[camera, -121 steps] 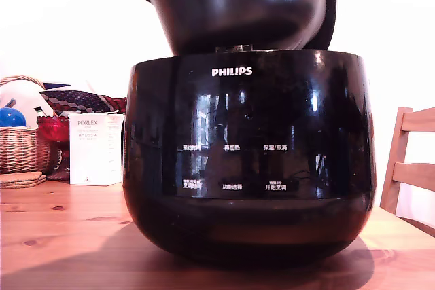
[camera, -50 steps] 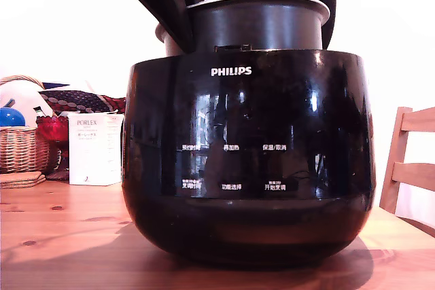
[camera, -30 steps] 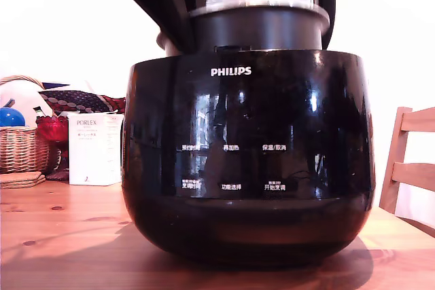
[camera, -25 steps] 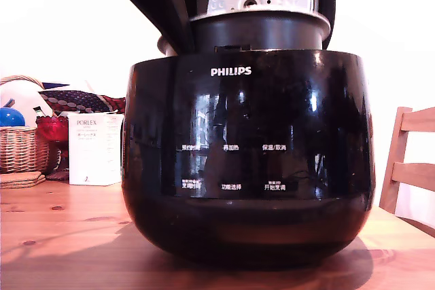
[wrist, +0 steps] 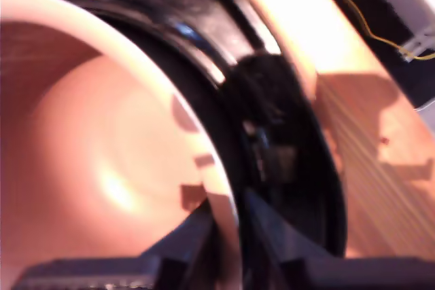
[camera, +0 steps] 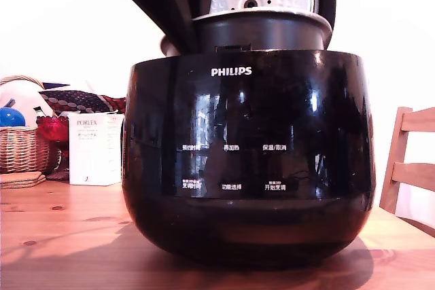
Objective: Place the pot you are holding inside the rice cooker
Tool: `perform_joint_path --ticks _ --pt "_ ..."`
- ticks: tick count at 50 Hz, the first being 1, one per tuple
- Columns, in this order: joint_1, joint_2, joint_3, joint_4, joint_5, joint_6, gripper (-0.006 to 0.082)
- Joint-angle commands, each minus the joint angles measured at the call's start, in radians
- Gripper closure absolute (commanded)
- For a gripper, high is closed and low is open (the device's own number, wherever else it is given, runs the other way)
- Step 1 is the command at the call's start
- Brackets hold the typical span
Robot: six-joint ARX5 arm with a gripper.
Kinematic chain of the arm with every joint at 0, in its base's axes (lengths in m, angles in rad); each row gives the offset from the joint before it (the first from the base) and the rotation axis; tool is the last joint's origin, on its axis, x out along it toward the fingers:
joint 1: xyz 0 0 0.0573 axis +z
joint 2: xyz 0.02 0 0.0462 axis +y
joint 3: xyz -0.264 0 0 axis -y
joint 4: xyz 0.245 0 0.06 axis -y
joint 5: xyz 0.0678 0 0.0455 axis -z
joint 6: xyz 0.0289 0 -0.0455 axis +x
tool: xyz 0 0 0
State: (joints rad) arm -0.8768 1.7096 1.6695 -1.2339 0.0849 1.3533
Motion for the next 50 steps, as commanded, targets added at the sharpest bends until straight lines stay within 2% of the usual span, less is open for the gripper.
perform_joint_path --ticks 1,6,13,34,50 --pt "-0.010 0.000 0.014 0.010 0.012 -0.003 0.0683" --pt "-0.010 0.000 0.014 0.008 0.011 -0.003 0.0682" --pt "-0.010 0.000 0.015 0.010 0.006 -0.019 0.0611" --pt "-0.010 -0.008 0.052 -0.038 -0.060 -0.048 0.0612" --pt "-0.016 -0.011 0.097 -0.121 -0.063 -0.149 0.0613"
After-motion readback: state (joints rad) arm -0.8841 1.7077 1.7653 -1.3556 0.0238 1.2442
